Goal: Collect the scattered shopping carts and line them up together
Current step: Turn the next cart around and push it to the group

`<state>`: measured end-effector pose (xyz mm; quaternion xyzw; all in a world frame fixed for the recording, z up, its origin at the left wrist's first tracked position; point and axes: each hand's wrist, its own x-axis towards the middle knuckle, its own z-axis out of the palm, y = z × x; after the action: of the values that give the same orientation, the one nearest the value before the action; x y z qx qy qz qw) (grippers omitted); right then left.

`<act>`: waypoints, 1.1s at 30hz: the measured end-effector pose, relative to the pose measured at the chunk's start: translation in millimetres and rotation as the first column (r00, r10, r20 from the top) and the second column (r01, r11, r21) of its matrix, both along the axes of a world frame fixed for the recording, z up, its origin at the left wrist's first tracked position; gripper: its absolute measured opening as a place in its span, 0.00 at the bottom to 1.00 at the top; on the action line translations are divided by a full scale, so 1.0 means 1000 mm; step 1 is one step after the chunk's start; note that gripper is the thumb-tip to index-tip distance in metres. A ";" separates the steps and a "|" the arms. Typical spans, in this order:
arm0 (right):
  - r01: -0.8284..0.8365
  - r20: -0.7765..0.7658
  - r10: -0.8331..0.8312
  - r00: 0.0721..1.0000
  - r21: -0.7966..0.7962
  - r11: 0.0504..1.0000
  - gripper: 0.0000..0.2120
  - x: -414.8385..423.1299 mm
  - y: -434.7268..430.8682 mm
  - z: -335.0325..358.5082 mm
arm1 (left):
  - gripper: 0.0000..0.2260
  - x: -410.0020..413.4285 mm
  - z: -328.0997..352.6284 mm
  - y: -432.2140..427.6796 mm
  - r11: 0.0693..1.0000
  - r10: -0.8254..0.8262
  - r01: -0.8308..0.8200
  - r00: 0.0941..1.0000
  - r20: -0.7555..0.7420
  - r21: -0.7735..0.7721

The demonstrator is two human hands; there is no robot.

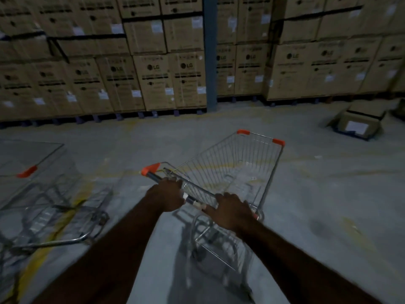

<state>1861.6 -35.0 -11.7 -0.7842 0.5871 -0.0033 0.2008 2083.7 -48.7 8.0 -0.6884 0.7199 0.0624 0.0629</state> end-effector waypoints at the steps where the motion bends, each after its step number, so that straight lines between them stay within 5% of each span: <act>1: 0.039 -0.019 -0.038 0.999 0.033 0.999 0.40 0.004 -0.002 -0.008 | 0.34 0.007 -0.008 -0.011 0.999 -0.048 0.048 0.998 0.026 0.010; 6: 0.133 -0.170 -0.127 0.977 0.027 0.991 0.45 0.013 0.001 -0.028 | 0.35 0.029 -0.050 -0.053 0.978 -0.207 0.198 0.965 0.161 0.071; 20: 0.303 -0.205 -0.277 0.939 0.104 0.947 0.72 0.026 -0.024 -0.038 | 0.28 0.032 -0.073 -0.086 0.970 -0.245 0.245 0.969 0.015 0.003; 33: 0.576 -0.273 -0.548 0.791 0.032 0.817 0.64 0.059 -0.055 -0.040 | 0.33 0.030 -0.082 -0.195 0.819 -0.572 0.572 0.820 0.000 -0.057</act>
<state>1920.4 -89.6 -51.5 -0.5551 0.8134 0.0696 0.1590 2113.7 -243.7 -74.2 -0.4417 0.8952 0.0270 0.0539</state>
